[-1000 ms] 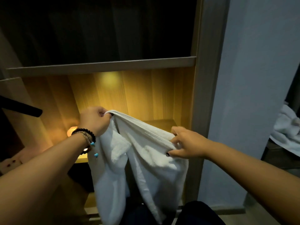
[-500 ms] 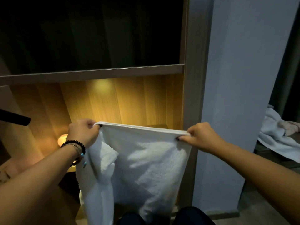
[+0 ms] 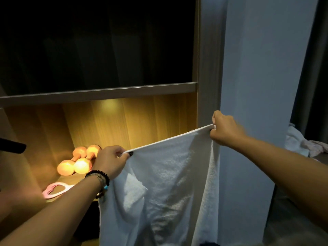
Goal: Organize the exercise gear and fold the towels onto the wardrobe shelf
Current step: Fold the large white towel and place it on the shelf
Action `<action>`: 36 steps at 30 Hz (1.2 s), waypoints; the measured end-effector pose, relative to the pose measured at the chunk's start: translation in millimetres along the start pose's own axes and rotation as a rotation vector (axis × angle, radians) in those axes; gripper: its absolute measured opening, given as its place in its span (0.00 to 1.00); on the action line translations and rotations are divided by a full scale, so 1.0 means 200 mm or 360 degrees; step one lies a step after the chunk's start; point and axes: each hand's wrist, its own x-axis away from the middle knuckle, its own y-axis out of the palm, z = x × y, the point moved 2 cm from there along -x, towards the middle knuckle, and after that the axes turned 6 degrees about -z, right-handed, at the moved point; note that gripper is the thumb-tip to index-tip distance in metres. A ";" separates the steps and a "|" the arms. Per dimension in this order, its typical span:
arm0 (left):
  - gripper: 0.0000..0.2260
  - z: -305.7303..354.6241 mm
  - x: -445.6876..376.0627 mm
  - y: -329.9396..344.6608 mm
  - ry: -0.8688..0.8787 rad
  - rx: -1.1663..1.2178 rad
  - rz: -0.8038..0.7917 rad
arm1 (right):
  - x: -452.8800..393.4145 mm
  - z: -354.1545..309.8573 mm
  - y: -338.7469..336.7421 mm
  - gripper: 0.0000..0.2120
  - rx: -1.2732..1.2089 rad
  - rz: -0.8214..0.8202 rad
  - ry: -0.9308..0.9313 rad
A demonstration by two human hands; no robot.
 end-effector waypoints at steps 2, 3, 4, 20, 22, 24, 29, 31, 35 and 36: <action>0.02 0.05 0.00 0.04 0.0008 0.0114 0.0014 | 0.02 0.01 -0.01 0.05 0.0003 -0.0045 0.0040; 0.02 0.07 0.00 0.05 -0.0030 0.0208 0.0043 | 0.02 0.02 -0.01 0.04 -0.0027 -0.0061 0.0050; 0.04 0.08 0.00 0.06 -0.0097 0.0314 0.0081 | 0.04 0.04 0.00 0.03 -0.0078 -0.0083 0.0057; 0.36 0.14 0.40 0.21 -0.0696 0.1851 -0.0393 | 0.70 -0.12 0.30 0.06 -0.0854 -0.0668 -0.0336; 0.35 0.08 0.54 0.25 -0.0808 0.2078 -0.0348 | 0.79 -0.09 0.38 0.06 -0.1064 -0.0468 -0.0319; 0.29 0.07 0.71 0.30 -0.0923 0.2347 -0.0284 | 0.91 -0.06 0.47 0.08 -0.1209 -0.0252 -0.0297; 0.17 0.17 1.04 0.38 -0.1182 0.2444 -0.0497 | 1.17 -0.01 0.62 0.05 -0.0929 0.0118 -0.0474; 0.15 0.19 1.05 0.37 -0.1100 0.2443 -0.0559 | 1.17 0.03 0.65 0.11 -0.0876 0.0114 -0.0518; 0.10 0.19 1.03 0.36 -0.0987 0.2388 -0.0486 | 1.13 0.04 0.63 0.02 -0.0964 0.0032 -0.0627; 0.09 0.19 1.03 0.36 -0.0956 0.2338 -0.0462 | 1.13 0.03 0.63 0.03 -0.1000 -0.0040 -0.0678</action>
